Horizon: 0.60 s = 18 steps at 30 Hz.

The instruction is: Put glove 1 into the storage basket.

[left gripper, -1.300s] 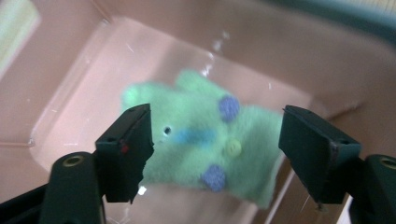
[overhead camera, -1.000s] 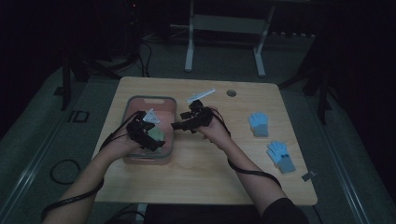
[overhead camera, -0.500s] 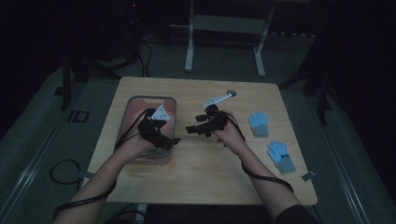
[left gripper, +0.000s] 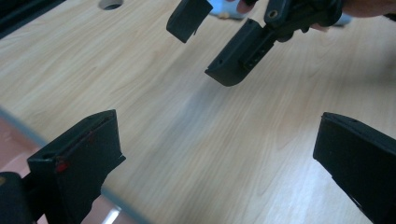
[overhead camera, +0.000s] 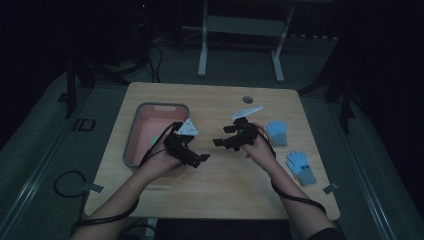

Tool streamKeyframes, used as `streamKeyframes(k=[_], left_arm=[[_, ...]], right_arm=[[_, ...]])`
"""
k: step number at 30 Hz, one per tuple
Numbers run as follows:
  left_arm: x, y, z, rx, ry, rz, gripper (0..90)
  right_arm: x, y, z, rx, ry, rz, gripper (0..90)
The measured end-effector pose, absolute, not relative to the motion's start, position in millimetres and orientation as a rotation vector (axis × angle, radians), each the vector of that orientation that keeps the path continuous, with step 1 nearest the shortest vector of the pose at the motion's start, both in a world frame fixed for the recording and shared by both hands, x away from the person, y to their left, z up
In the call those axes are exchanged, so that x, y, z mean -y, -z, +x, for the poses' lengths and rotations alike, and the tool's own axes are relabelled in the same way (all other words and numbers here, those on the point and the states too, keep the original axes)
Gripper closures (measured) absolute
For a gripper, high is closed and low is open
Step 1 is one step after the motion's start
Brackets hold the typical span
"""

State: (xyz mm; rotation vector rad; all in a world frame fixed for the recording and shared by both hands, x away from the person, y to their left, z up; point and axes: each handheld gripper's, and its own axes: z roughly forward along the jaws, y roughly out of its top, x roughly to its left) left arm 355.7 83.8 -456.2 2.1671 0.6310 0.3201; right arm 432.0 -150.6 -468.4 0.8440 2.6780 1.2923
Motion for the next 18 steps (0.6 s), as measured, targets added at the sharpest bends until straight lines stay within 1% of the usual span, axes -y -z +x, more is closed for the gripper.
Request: streamKeyframes(k=[4, 6, 9, 15, 17, 18], left_arm=[[-73, 459, 352, -0.613, -0.333, 2.148, 1.2], [-67, 461, 350, -0.601, -0.338, 2.141, 1.2], [-59, 463, 348, -0.575, -0.333, 2.152, 1.2], [-39, 475, 343, -0.540, -0.307, 2.164, 1.2], [-32, 480, 340, -0.525, -0.296, 2.159, 1.2], [-29, 482, 338, -0.517, -0.291, 2.161, 1.2]], right_arm=[[162, 470, 430, -2.657, -1.313, 0.899, 19.8], [172, 470, 426, -2.622, -1.322, 0.906, 13.3], [185, 473, 424, -2.600, -1.346, 0.933, 12.8], [209, 481, 420, -2.577, -1.308, 0.965, 14.4], [216, 484, 417, -2.570, -1.303, 0.957, 18.5], [220, 485, 416, -2.562, -1.294, 0.953, 18.6]])
